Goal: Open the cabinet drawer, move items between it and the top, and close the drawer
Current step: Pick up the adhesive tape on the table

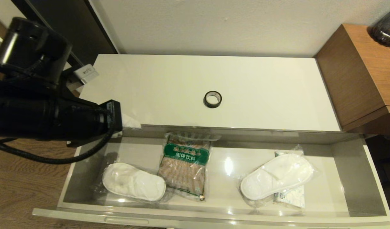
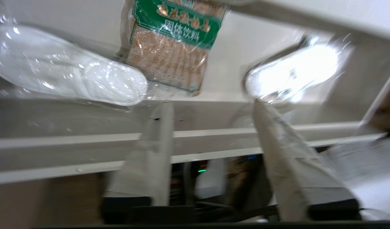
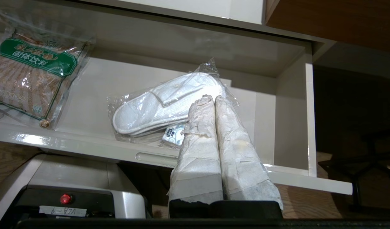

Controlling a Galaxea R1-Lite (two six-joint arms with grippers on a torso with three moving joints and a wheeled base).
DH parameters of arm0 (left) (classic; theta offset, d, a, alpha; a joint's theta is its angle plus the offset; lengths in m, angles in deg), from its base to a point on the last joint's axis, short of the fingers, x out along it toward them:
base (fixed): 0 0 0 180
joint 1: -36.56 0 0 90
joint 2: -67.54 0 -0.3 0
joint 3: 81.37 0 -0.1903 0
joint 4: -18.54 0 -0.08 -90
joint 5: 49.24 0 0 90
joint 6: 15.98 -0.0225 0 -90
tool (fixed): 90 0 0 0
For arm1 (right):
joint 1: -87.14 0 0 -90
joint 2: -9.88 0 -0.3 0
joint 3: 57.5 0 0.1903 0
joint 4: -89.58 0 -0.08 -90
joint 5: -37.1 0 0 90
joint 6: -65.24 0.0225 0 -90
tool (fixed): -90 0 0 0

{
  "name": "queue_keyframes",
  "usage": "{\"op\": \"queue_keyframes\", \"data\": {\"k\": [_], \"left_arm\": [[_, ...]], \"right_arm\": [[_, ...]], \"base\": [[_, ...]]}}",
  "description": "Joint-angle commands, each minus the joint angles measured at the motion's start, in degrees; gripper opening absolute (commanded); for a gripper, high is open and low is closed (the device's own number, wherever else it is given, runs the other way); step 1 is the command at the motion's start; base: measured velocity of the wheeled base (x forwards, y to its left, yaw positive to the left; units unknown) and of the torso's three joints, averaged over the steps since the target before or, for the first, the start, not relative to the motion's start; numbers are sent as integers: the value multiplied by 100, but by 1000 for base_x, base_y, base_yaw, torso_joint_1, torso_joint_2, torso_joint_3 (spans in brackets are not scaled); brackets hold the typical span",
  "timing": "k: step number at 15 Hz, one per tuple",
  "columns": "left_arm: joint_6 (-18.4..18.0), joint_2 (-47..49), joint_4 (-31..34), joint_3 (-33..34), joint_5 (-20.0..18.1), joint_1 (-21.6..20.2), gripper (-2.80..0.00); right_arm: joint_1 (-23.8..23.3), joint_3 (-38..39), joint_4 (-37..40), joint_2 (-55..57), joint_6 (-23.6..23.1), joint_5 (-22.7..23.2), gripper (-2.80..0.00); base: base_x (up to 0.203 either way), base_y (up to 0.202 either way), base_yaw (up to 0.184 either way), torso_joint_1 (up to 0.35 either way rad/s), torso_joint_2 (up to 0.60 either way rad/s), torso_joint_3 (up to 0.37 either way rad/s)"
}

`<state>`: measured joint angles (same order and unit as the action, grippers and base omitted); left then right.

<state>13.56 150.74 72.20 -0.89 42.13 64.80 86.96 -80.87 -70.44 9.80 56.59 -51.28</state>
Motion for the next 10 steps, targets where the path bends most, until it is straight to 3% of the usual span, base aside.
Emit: {"op": "queue_keyframes", "data": {"k": [1,3,6,7,10], "left_arm": [[-388,495,-21,-12,615,496,-280],[-548,830,-369,-16,894,702,-280],[-868,1338,-1181,-39,995,918,-280],[-876,1342,-1191,-43,997,922,0],[-1013,1922,-1489,-707,1004,975,0]], "right_arm": [[1,0,-4,7,-5,4,-280],[1,0,-4,7,-13,4,-280],[1,0,-4,7,-5,4,-280],[1,0,-4,7,-5,4,-280],[1,0,-4,7,-13,4,-280]], "base": [[0,0,0,0,0,0],[0,0,0,0,0,0],[0,0,0,0,0,0],[0,0,0,0,0,0],[0,0,0,0,0,0]]}}
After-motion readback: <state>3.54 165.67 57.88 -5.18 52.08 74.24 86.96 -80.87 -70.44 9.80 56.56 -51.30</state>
